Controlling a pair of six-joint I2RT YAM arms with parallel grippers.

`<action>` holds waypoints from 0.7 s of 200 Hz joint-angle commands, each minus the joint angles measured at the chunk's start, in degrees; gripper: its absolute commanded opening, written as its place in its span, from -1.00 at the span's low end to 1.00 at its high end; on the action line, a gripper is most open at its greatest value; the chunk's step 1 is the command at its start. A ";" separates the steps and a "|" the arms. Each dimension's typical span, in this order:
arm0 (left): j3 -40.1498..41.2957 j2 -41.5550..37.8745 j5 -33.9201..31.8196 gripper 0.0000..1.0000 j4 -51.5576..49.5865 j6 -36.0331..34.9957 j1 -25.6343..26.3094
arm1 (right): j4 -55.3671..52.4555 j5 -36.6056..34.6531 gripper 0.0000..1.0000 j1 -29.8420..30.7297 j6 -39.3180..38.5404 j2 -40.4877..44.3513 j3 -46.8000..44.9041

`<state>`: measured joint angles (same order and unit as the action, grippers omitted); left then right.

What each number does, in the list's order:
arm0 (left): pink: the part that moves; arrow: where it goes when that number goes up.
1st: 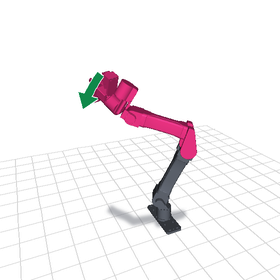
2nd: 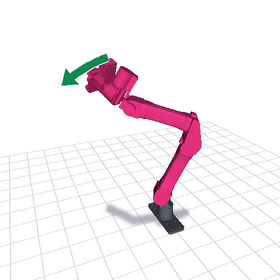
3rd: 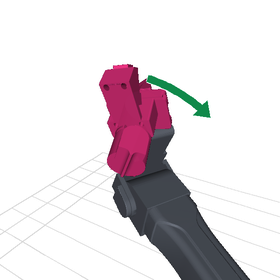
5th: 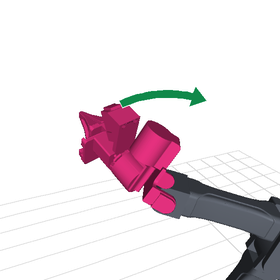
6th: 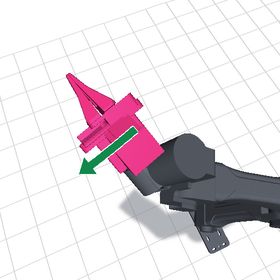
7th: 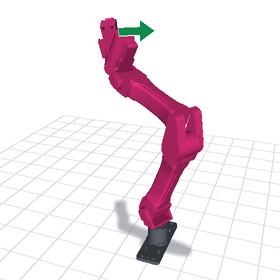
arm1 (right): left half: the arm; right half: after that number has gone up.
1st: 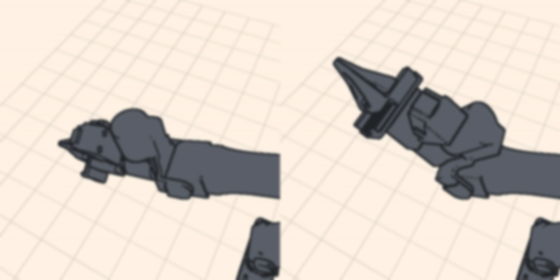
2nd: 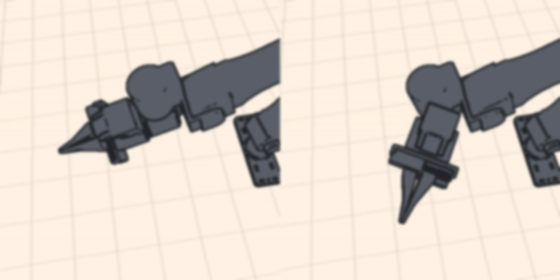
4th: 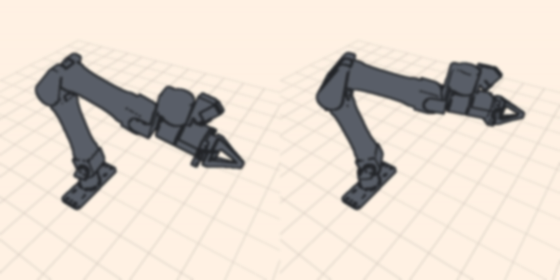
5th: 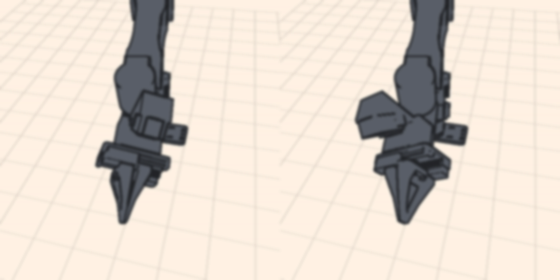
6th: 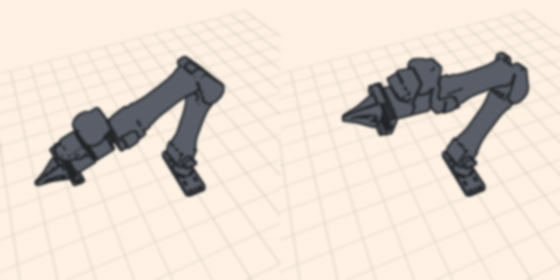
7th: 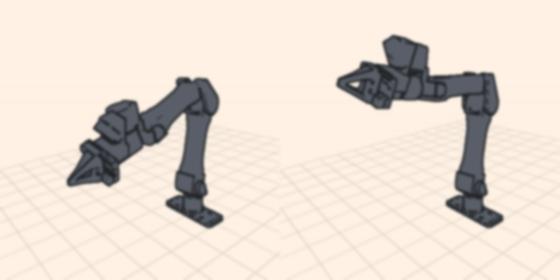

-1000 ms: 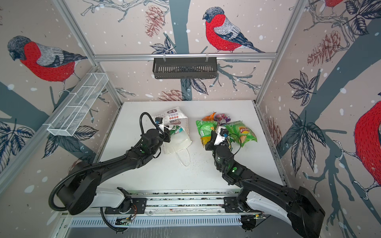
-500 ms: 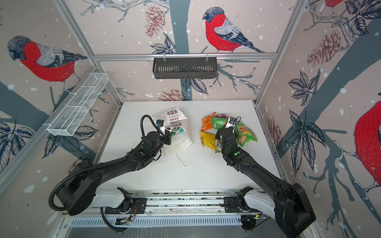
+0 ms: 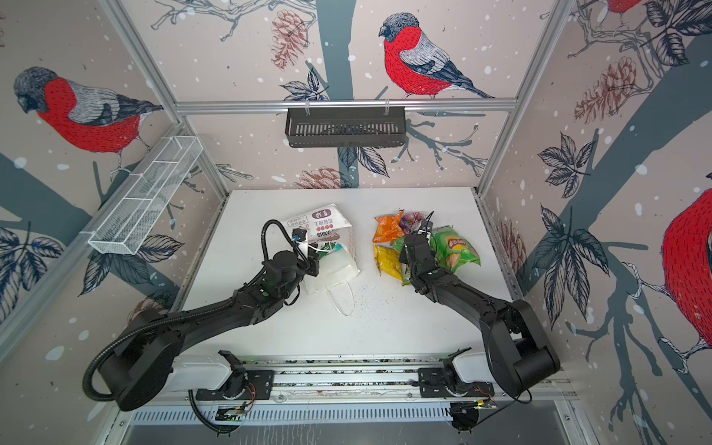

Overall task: Take the snacks out of the paper bag
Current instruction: Place the snack at the middle-right of the table.

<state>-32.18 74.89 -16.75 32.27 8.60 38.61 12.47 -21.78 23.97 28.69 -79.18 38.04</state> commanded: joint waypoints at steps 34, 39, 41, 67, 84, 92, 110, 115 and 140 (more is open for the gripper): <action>0.44 0.65 -1.99 -1.00 0.95 -0.61 0.15 | 4.19 -0.27 0.76 2.46 -2.99 6.27 -1.21; 0.46 0.77 -1.84 -1.00 0.99 -0.45 0.14 | 4.75 -0.15 0.79 2.89 -3.02 7.08 -2.01; 0.46 0.82 -1.76 -1.00 0.96 -0.39 0.15 | 4.95 -0.01 0.80 3.03 -2.96 8.40 -2.27; 0.28 1.22 -0.96 -1.00 0.99 -0.15 0.15 | 6.55 4.07 0.81 5.47 -1.14 15.89 -7.06; 0.11 1.09 -0.74 -1.00 0.75 0.00 0.15 | 8.11 5.42 0.82 7.86 0.97 19.95 -10.82; 0.19 0.89 -0.57 -1.00 0.70 0.17 0.15 | 8.75 5.78 0.82 9.40 2.02 21.35 -12.33; 0.28 0.41 -0.52 -1.00 0.63 0.17 0.15 | 10.42 4.65 0.82 14.08 4.62 23.50 -15.05; 0.27 0.28 -0.56 -1.00 0.56 0.10 0.23 | 11.04 4.32 0.82 15.36 5.40 23.56 -15.59; 0.02 -0.68 -1.33 -1.00 -0.20 -0.13 0.58 | 15.47 4.05 0.81 22.22 6.59 21.72 -16.94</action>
<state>-31.75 75.11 -17.10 32.01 8.58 38.76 21.45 -17.41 41.54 32.05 -56.31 21.98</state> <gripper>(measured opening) 0.051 0.908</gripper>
